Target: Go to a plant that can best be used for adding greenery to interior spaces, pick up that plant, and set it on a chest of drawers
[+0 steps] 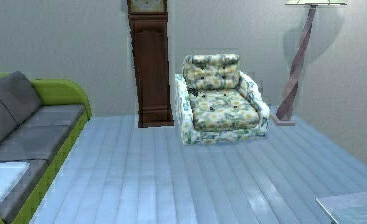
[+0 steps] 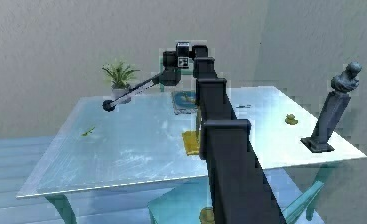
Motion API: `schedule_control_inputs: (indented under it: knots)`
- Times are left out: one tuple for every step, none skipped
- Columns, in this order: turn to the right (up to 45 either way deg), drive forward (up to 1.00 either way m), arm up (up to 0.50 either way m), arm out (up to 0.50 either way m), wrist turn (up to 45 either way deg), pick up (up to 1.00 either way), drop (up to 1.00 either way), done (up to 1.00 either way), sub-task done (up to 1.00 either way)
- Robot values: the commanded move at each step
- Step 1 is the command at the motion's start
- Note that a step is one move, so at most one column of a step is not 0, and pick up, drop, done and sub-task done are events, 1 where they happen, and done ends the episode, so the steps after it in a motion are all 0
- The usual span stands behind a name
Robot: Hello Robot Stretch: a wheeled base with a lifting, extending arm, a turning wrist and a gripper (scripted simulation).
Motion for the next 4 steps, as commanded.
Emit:
schedule_control_inputs:
  knots:
    - [0.0, 0.0, 0.0, 0.0, -45.0, 0.0, 0.0, 0.0, 0.0]
    - [0.0, 0.0, 0.0, 0.0, -9.0, 0.0, 0.0, 0.0, 0.0]
    - [0.0, 0.0, 0.0, -0.46, 0.0, 0.0, 0.0, 0.0, 0.0]
    - [-45.0, 0.0, 0.0, 0.0, 0.0, 0.0, 0.0, 0.0, 0.0]
